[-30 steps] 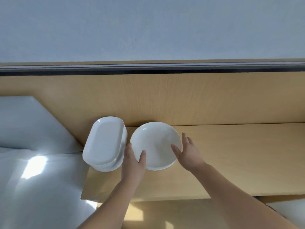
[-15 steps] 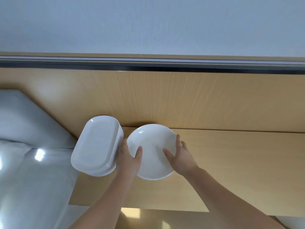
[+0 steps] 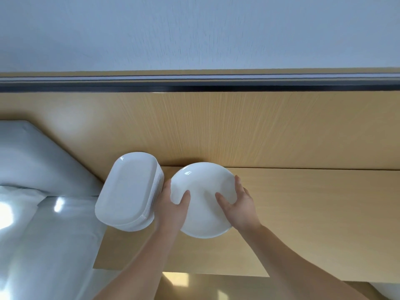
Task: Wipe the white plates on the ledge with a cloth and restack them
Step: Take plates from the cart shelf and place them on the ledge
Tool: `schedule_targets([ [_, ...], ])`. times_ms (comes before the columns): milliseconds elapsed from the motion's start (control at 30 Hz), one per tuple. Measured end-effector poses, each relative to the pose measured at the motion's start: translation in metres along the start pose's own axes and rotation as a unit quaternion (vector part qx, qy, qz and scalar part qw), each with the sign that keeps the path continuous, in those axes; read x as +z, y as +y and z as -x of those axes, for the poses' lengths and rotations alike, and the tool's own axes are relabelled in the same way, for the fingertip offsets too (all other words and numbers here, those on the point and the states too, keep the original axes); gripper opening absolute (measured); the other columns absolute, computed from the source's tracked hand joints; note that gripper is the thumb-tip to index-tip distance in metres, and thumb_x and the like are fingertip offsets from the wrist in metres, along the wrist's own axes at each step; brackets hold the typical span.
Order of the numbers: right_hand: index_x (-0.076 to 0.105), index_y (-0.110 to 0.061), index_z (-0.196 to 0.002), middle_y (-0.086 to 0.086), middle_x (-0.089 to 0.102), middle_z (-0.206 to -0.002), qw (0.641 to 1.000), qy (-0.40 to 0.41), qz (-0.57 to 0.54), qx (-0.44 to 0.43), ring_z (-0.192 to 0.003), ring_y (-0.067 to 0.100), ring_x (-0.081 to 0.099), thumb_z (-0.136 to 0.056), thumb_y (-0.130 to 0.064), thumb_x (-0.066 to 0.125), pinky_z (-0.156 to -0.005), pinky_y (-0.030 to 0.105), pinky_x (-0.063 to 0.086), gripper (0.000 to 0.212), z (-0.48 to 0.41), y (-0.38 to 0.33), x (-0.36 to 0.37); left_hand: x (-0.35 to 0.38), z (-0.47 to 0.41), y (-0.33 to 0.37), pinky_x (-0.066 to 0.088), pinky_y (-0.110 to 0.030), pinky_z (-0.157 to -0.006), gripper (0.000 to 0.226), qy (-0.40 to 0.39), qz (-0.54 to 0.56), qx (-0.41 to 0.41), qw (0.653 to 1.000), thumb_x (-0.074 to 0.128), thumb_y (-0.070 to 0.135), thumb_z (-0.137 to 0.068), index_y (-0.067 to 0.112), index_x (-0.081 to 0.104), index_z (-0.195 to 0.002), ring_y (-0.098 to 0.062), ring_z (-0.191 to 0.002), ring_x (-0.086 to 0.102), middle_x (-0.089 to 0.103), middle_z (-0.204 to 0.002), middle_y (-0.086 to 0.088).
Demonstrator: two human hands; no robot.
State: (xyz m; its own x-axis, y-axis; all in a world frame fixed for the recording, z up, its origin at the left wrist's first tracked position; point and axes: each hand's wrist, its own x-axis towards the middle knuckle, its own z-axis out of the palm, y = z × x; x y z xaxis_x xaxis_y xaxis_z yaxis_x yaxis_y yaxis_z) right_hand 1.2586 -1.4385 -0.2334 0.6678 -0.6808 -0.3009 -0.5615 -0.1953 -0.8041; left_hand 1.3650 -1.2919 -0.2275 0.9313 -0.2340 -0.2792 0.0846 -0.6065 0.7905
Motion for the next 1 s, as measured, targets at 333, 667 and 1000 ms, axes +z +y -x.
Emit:
schedule_targets([
  [333,0.014,-0.025,-0.155,-0.003,0.041,-0.14,0.993,0.11,-0.046,0.02,-0.113,0.007,0.043,-0.087,-0.045,0.066,-0.088,0.017,0.033,0.088,0.056,-0.027,-0.043,-0.016,0.022,0.049,0.035,-0.025,-0.094,0.067,-0.099,0.004,0.091,0.991,0.056,0.047,-0.09,0.04,0.024,-0.149,-0.011,-0.132,0.041,0.039,-0.147,0.016],
  [667,0.013,-0.032,-0.155,-0.002,0.041,-0.144,0.942,0.3,-0.094,0.119,-0.124,0.016,0.046,-0.089,-0.051,0.06,-0.086,0.024,0.039,0.084,0.15,-0.042,-0.052,-0.023,0.046,0.086,0.036,-0.03,-0.105,0.069,-0.285,0.001,0.233,0.93,0.057,0.046,-0.089,0.033,0.027,-0.149,-0.011,-0.136,0.037,0.037,-0.15,0.012],
  [1000,0.014,-0.03,-0.155,-0.001,0.037,-0.15,0.851,0.472,-0.129,0.193,-0.134,0.015,0.039,-0.089,-0.049,0.062,-0.092,0.021,0.034,0.084,0.284,-0.016,-0.072,0.0,0.155,0.103,0.034,-0.03,-0.107,0.067,-0.431,-0.019,0.345,0.833,0.057,0.041,-0.091,0.028,0.027,-0.15,-0.015,-0.138,0.036,0.038,-0.15,0.006],
])
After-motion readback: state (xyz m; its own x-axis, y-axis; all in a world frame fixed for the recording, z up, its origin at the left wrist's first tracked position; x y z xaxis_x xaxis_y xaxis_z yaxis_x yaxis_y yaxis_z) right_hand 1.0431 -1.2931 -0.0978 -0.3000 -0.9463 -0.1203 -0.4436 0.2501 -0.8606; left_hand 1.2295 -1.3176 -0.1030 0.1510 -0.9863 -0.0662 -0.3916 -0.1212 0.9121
